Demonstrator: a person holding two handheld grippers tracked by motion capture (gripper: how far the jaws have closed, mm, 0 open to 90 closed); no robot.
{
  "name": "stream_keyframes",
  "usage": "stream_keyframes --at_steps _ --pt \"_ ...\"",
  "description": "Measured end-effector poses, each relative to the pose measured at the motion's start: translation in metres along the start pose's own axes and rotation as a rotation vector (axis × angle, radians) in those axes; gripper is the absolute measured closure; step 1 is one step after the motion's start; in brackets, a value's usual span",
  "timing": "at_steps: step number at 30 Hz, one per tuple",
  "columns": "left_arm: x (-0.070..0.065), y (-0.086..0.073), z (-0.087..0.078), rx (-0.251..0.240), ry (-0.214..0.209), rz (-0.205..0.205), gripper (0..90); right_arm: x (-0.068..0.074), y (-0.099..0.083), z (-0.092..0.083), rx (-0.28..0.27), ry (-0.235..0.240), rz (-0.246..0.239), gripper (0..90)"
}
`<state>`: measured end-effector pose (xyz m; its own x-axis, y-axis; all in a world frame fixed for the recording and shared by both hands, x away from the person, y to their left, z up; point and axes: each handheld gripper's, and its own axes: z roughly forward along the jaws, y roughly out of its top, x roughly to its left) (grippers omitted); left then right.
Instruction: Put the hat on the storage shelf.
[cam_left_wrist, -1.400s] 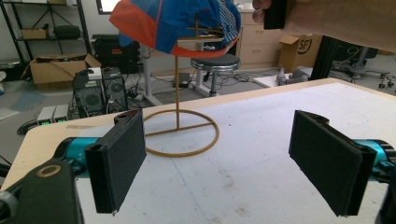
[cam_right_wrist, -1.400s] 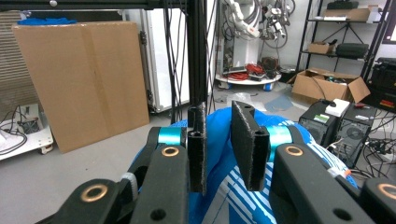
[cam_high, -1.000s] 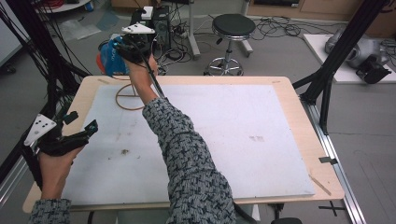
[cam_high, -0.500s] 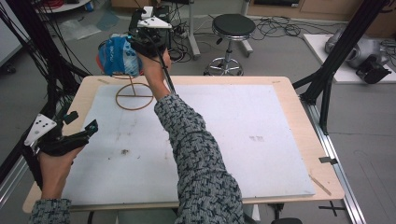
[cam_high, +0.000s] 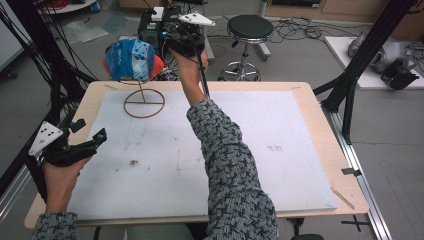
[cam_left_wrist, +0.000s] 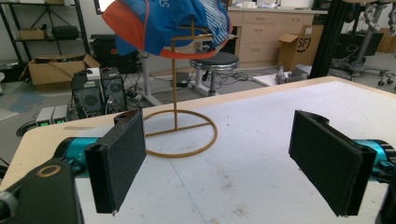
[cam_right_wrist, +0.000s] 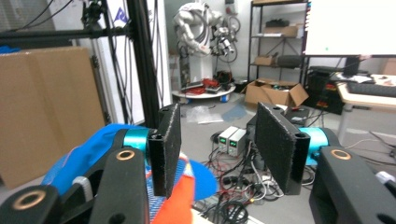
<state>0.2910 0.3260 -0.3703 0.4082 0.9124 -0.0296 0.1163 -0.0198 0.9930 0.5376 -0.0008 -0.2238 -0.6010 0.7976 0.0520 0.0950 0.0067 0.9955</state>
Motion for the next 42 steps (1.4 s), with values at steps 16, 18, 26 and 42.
stream_keyframes --at_steps 16,18,26,42 --pt "0.000 -0.003 0.002 0.015 0.003 0.002 19.0 -0.063 0.003 -0.064 -0.045 -0.143 0.021 41.6" --pt "0.000 -0.003 0.002 0.019 0.002 0.006 19.0 -0.073 0.002 -0.075 -0.037 -0.159 0.029 39.5" --pt "0.000 -0.004 0.002 0.026 0.002 0.010 19.0 -0.102 -0.007 -0.116 -0.033 -0.236 0.050 30.6" --pt "-0.007 -0.005 0.005 0.037 -0.006 0.023 19.0 -0.144 -0.031 -0.204 -0.021 -0.372 0.047 12.5"
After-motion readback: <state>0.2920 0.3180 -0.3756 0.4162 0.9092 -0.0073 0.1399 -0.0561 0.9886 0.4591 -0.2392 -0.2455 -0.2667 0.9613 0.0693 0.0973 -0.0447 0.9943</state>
